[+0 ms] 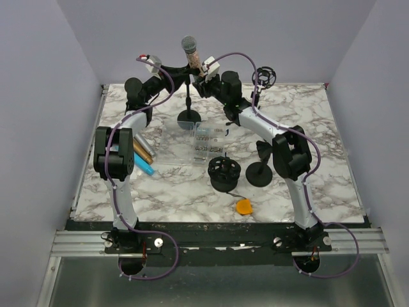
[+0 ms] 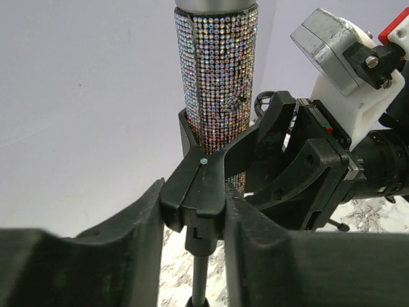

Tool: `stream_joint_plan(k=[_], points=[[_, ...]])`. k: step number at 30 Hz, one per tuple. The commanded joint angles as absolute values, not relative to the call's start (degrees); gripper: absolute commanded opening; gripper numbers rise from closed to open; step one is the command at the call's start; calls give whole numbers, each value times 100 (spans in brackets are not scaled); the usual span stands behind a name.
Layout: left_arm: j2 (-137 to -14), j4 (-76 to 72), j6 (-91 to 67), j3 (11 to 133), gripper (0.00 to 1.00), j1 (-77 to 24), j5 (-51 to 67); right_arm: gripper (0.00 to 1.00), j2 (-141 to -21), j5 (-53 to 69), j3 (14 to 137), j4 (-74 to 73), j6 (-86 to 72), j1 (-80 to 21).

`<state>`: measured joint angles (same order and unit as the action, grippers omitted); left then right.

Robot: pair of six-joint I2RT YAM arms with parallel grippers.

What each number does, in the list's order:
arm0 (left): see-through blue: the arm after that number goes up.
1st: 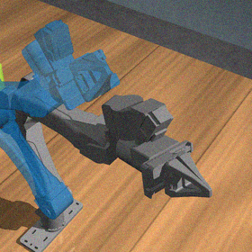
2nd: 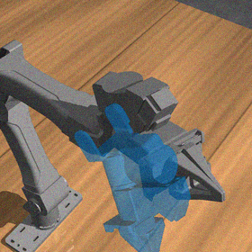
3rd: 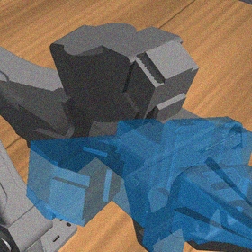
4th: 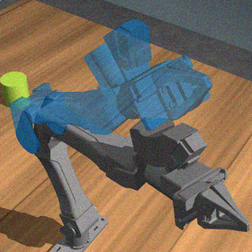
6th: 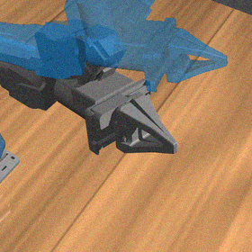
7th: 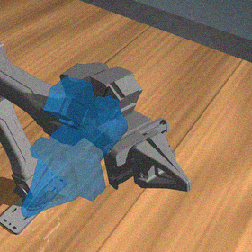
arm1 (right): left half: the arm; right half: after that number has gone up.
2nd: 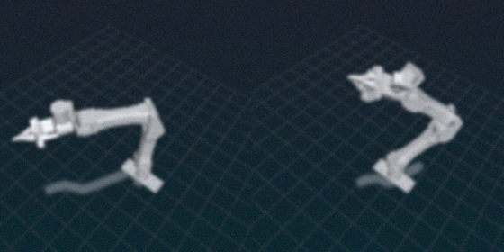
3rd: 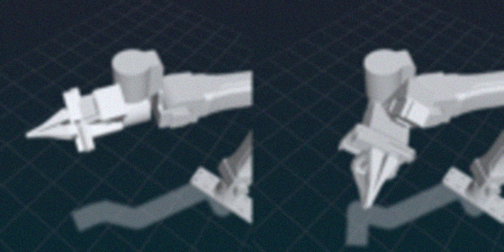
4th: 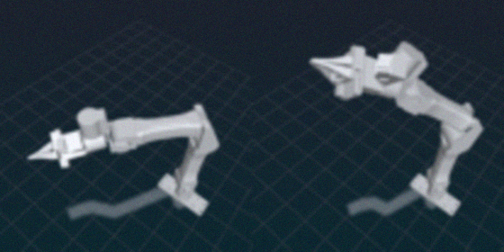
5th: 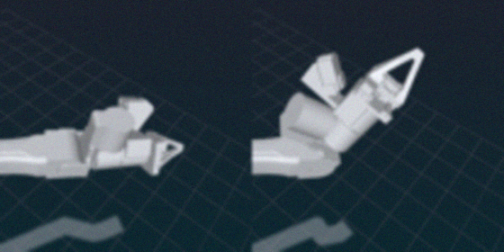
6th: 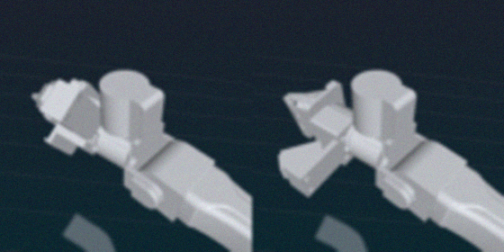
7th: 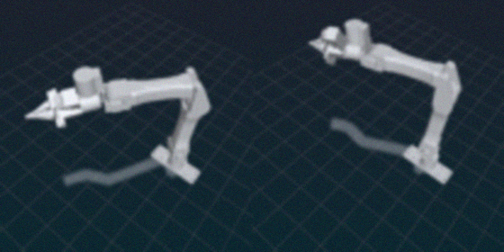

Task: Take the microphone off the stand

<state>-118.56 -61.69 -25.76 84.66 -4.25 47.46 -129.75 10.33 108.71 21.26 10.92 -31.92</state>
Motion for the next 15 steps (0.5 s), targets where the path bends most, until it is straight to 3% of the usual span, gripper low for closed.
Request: stream_joint_plan(k=[1,2,3,15], points=[[-11993,-6343,-2622,8622,15,-460,4985,1,-13018,1191,11052,2194,960,-3199],[-11975,-6358,-2621,8565,4,-457,4979,1,-13017,1135,11044,2238,919,-3197],[-11948,-6391,-2626,8502,0,-459,4942,1,-13017,1062,11019,2310,892,-3198],[-11936,-6183,-2922,8395,0,-431,5165,1,-12661,-151,10252,3609,361,-3183]])
